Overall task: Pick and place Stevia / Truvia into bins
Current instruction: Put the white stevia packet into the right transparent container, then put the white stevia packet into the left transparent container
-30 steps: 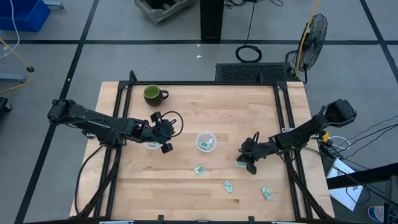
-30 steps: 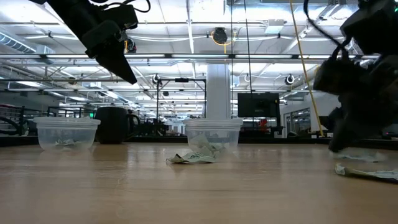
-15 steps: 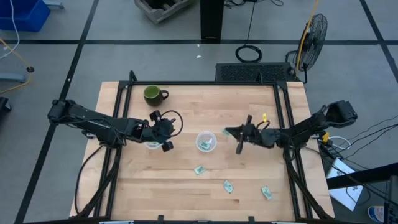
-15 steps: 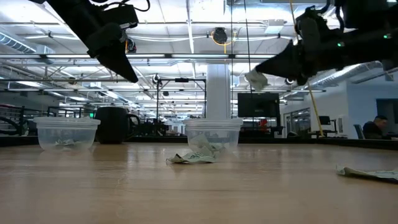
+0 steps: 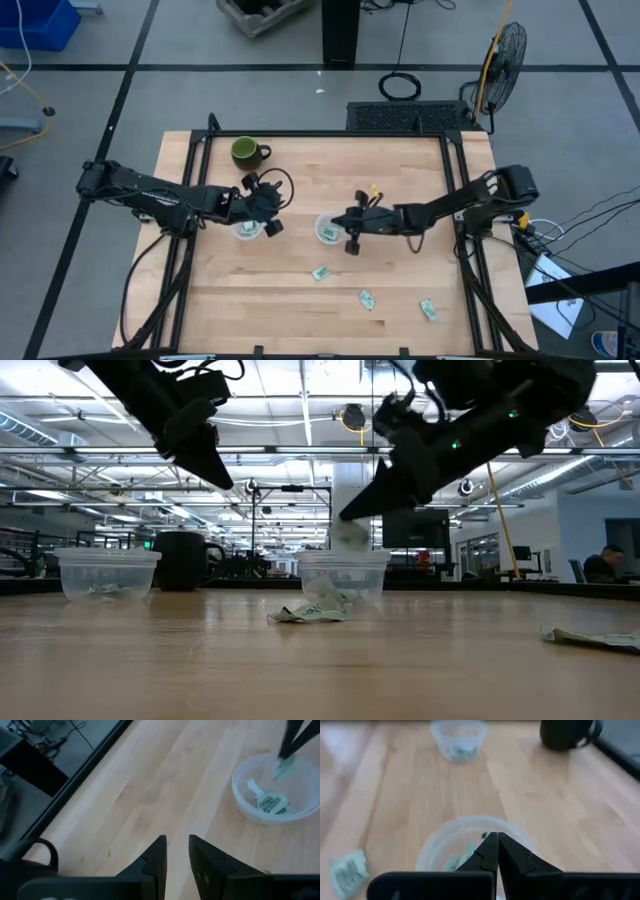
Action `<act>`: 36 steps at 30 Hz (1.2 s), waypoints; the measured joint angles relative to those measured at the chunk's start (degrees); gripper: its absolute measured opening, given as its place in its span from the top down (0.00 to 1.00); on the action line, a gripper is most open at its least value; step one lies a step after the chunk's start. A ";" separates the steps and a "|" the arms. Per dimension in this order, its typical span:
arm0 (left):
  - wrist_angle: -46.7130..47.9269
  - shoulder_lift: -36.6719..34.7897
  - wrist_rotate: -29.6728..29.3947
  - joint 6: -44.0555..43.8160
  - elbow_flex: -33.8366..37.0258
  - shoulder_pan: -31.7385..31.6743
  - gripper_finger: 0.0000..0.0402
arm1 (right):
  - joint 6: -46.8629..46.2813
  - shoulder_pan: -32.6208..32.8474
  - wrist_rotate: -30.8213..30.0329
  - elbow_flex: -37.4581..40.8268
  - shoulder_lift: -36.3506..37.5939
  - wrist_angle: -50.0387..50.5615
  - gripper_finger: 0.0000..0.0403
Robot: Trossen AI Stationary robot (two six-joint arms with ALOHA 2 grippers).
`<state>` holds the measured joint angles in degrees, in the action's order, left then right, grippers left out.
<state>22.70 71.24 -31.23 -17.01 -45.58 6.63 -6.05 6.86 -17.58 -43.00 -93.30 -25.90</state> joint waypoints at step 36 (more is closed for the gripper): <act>-10.85 2.94 23.28 -2.92 0.00 5.74 0.78 | 18.63 -1.21 2.29 -2.26 15.67 7.86 0.80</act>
<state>11.85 74.18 -7.96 -19.93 -45.58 12.38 12.58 5.65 -15.29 -45.25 -77.63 -18.04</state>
